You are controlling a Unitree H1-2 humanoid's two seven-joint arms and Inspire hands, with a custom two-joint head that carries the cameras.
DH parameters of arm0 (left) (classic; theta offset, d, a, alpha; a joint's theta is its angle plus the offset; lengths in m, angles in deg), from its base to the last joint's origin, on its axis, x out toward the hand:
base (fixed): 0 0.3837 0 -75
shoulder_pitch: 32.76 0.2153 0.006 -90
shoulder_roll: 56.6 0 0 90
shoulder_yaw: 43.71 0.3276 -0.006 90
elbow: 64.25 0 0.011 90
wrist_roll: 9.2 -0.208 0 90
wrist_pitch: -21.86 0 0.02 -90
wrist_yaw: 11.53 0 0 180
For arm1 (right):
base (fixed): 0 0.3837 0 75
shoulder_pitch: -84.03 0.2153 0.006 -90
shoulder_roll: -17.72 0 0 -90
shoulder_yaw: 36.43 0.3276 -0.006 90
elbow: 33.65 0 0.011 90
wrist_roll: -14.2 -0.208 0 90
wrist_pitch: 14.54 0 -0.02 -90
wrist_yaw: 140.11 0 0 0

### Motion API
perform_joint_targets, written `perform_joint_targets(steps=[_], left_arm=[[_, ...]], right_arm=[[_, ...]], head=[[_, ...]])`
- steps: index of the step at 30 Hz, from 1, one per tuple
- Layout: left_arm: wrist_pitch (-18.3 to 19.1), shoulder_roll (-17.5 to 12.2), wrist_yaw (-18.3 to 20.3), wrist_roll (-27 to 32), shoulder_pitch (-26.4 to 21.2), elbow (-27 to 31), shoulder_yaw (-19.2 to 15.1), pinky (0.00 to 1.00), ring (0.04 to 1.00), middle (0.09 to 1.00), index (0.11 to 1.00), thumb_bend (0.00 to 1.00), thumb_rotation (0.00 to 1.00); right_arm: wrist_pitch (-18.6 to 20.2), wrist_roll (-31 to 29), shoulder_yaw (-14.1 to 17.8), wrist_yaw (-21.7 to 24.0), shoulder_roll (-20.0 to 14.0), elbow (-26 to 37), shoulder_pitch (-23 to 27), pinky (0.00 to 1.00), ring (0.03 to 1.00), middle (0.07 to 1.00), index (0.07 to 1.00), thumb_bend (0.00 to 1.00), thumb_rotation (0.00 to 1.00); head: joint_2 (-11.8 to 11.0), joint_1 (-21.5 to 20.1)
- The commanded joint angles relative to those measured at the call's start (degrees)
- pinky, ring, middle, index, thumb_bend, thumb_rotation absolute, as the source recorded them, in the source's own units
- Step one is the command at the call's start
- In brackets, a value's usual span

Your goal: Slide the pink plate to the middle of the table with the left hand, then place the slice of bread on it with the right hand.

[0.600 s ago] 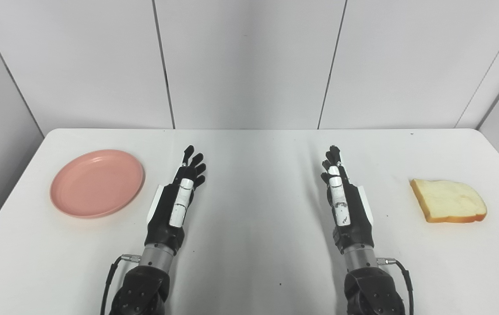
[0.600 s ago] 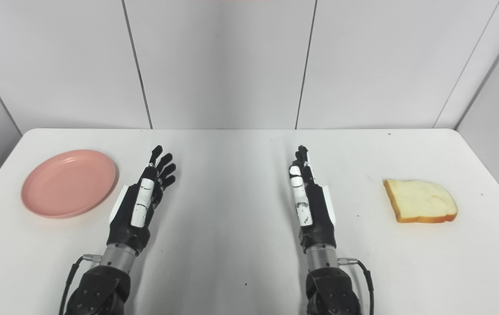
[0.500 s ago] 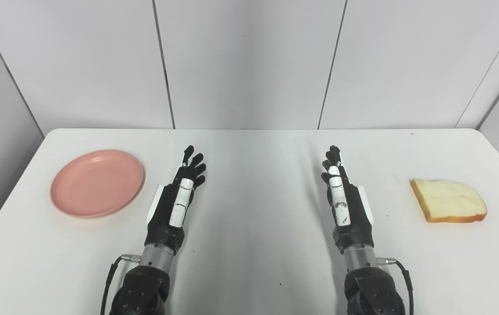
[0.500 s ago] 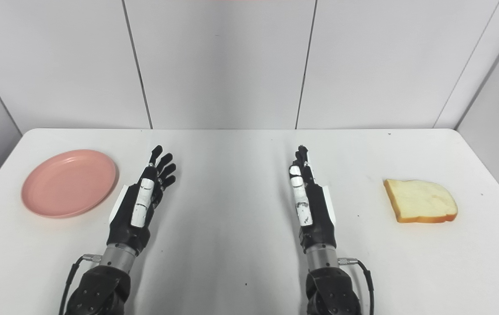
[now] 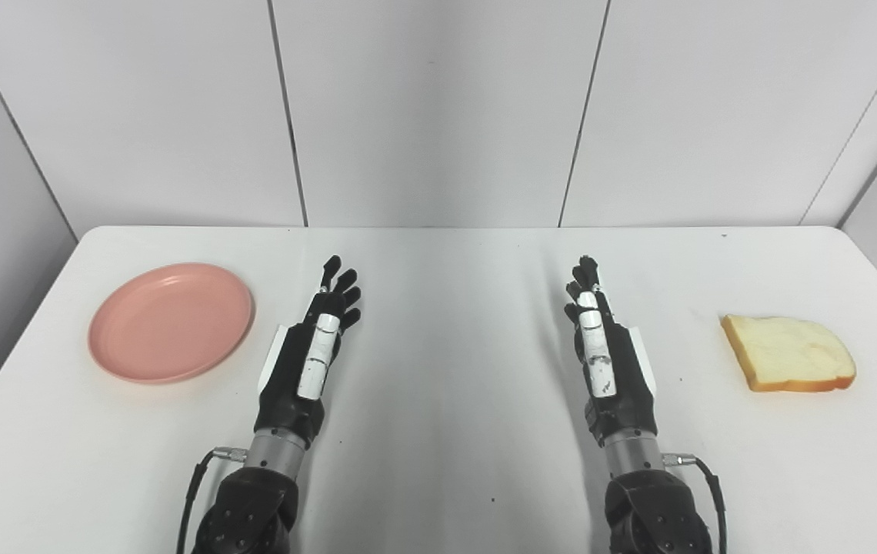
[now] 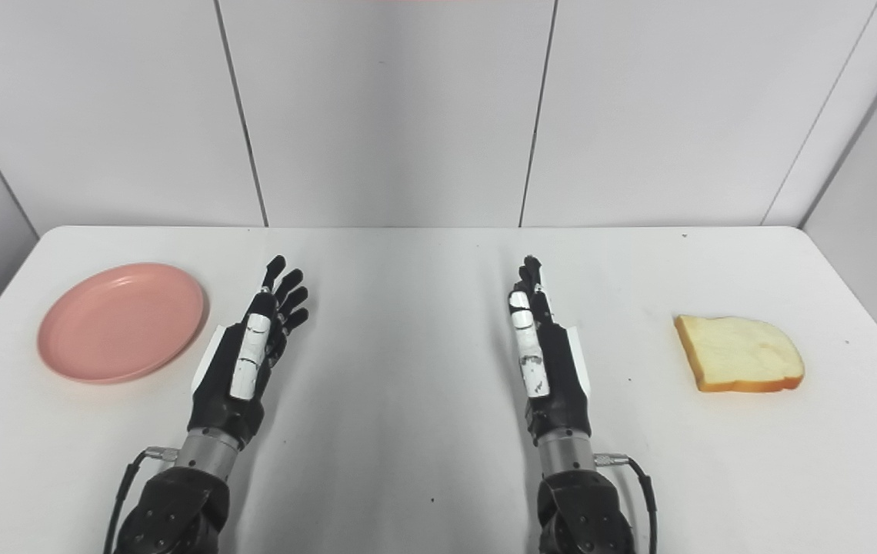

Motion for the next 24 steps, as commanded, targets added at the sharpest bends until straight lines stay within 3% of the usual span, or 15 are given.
perform_joint_targets(steps=[1, 5, 9, 10, 14, 24], left_arm=[[-1.2, 0.0, 0.4, 0.2, -1.6, 2.0, 0.1, 0.94, 0.956, 0.972, 0.985, 0.73, 0.99], [-1.9, -0.2, 0.4, -0.2, -1.8, 1.4, 0.3, 0.94, 0.956, 0.975, 0.988, 0.73, 1.0], [-2.7, 0.5, -0.2, -0.8, -1.9, 0.5, 0.6, 0.94, 0.95, 0.97, 0.977, 0.73, 0.99], [-2.9, 1.1, -0.9, -1.4, -2.0, 0.0, 0.8, 0.94, 0.95, 0.97, 0.977, 0.73, 0.99], [-2.0, 3.3, -2.8, -3.6, -2.4, -1.0, 1.8, 0.93, 0.939, 0.952, 0.961, 0.76, 0.99], [-3.1, 6.6, -5.3, -6.3, -3.5, -4.1, 2.8, 0.87, 0.92, 0.931, 0.941, 0.71, 0.99]], right_arm=[[-2.0, -0.2, -0.1, 0.0, 0.3, 1.9, 1.0, 1.0, 0.99, 1.0, 1.0, 0.38, 1.0], [-1.9, -0.4, -0.1, 0.0, 0.3, 1.9, 1.0, 1.0, 0.992, 1.0, 1.0, 0.38, 1.0], [-2.5, -0.5, 0.1, 0.3, -0.3, 1.6, 1.0, 1.0, 0.992, 1.0, 1.0, 0.38, 1.0], [-2.6, -0.8, 0.3, 0.6, -0.8, 1.7, 0.9, 1.0, 0.992, 1.0, 1.0, 0.38, 1.0], [-2.9, -3.4, 1.2, 1.9, -2.3, 1.5, 0.8, 1.0, 0.997, 1.0, 1.0, 0.39, 1.0], [-3.1, -6.0, 2.5, 3.2, -4.7, 1.0, 1.0, 1.0, 1.0, 1.0, 1.0, 0.37, 1.0]], head=[[0.0, 0.1], [-0.2, 0.5], [-0.9, 4.2], [-1.4, 7.4], [-2.4, 11.6], [-3.8, 16.5]])
